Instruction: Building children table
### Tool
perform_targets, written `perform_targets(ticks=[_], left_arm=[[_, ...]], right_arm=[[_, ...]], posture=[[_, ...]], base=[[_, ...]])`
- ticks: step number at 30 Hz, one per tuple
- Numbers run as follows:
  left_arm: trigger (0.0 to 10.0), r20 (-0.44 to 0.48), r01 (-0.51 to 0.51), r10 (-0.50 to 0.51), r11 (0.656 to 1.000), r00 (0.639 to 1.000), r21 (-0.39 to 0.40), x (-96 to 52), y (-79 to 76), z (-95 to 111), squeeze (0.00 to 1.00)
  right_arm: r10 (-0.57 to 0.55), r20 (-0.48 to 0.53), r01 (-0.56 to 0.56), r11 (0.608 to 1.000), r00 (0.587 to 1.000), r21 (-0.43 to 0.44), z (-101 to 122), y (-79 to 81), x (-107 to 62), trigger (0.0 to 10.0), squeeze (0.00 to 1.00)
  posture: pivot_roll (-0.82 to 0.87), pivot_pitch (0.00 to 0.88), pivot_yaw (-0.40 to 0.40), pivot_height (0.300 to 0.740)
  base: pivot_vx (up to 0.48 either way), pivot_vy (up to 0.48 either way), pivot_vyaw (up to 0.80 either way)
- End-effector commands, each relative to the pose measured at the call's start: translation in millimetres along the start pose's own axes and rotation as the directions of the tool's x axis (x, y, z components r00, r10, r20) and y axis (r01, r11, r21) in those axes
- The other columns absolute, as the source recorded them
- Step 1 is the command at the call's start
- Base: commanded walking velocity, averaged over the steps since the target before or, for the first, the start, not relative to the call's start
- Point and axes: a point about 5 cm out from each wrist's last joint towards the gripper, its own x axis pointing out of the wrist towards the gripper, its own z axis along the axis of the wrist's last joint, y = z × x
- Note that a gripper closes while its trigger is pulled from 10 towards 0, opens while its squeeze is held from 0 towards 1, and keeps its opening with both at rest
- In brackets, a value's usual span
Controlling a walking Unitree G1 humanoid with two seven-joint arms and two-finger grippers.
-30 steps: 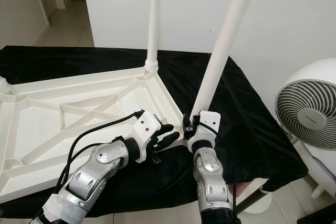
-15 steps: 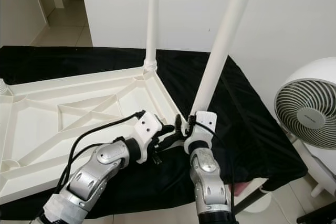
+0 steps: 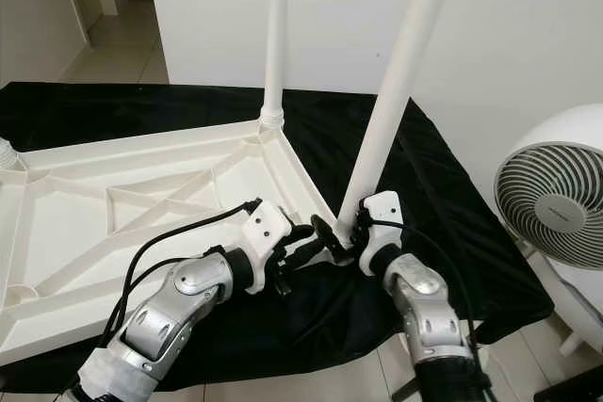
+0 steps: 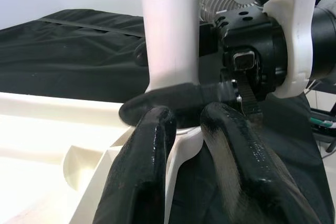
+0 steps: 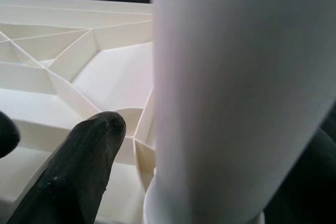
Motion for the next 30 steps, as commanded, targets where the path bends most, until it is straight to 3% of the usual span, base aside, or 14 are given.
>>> perform_targets(ticks=[1, 8, 9, 10, 11, 20, 26, 27, 28, 29, 30], left_arm=[[10.0, -0.021, 0.050, -0.050, 0.999, 0.999, -0.013, 0.8, -2.9, -4, 0.00], [10.0, -0.017, 0.051, -0.051, 0.999, 0.999, -0.013, 1.5, -1.3, -3, 0.00], [10.0, -0.016, 0.051, -0.051, 0.999, 0.999, -0.012, 1.6, -0.9, -2, 0.00], [10.0, -0.016, 0.051, -0.051, 0.999, 0.999, -0.012, 1.6, -0.9, -2, 0.00], [10.0, -0.016, 0.050, -0.050, 0.999, 0.999, -0.012, 1.5, -0.7, -2, 0.00], [10.0, -0.017, 0.041, -0.042, 0.999, 0.999, -0.016, -0.4, 0.6, -2, 0.00], [10.0, -0.019, 0.039, -0.039, 0.999, 0.999, -0.021, -1.7, 0.6, -2, 0.00], [10.0, -0.019, 0.038, -0.039, 0.999, 0.999, -0.022, -1.9, 0.6, -2, 0.00], [10.0, -0.019, 0.038, -0.038, 0.999, 0.999, -0.024, -2.0, 0.6, -2, 0.00], [10.0, -0.019, 0.038, -0.038, 0.999, 0.999, -0.024, -2.0, 0.6, -2, 0.00], [10.0, -0.018, 0.037, -0.037, 0.999, 0.999, -0.025, -2.4, 0.4, -1, 0.00]], right_arm=[[0.026, -0.002, -0.026, 1.000, 1.000, -0.002, -1, -0.4, 1.0, 10.0, 0.00], [0.118, -0.017, -0.118, 0.992, 0.993, -0.032, -4, -6.5, 6.9, 9.8, 0.00], [0.139, -0.027, -0.140, 0.989, 0.990, -0.036, -6, -6.7, 8.7, 3.1, 0.00], [0.139, -0.027, -0.140, 0.989, 0.990, -0.036, -6, -6.7, 8.7, 3.1, 0.00], [0.164, -0.037, -0.165, 0.985, 0.986, -0.041, -8, -7.4, 9.6, 0.0, 0.00], [0.217, -0.079, -0.220, 0.975, 0.973, -0.034, -16, -10.4, 6.4, 0.0, 0.00], [0.149, -0.055, -0.150, 0.989, 0.987, -0.006, -18, -13.7, 4.0, 0.0, 0.00], [0.088, -0.064, -0.088, 0.996, 0.994, 0.002, -19, -16.8, 5.1, 4.9, 0.00], [0.019, -0.086, -0.019, 1.000, 0.996, 0.001, -20, -20.7, 6.6, 4.9, 0.00], [0.019, -0.086, -0.019, 1.000, 0.996, 0.001, -20, -20.7, 6.6, 4.9, 0.00], [-0.057, -0.092, 0.057, 0.998, 0.994, -0.005, -21, -23.5, 7.3, 10.0, 0.00]], posture=[[-0.01, 0.000, -0.059, 0.740], [-0.01, 0.000, -0.054, 0.740], [-0.01, 0.000, -0.053, 0.740], [-0.01, 0.000, -0.053, 0.740], [-0.01, 0.000, -0.052, 0.740], [0.00, 0.000, -0.056, 0.740], [0.00, 0.000, -0.056, 0.740], [0.00, 0.000, -0.057, 0.740], [0.00, 0.000, -0.057, 0.740], [0.00, 0.000, -0.057, 0.740], [0.00, 0.002, -0.056, 0.740]], base=[[0.000, 0.000, 0.00], [0.000, 0.000, 0.00], [0.000, 0.000, 0.00], [0.000, 0.000, 0.00], [0.000, 0.000, 0.00], [0.000, 0.000, 0.00], [0.000, 0.000, 0.00], [0.000, 0.000, 0.00], [0.000, 0.000, 0.00], [0.000, 0.000, 0.00], [0.000, 0.000, 0.00]])
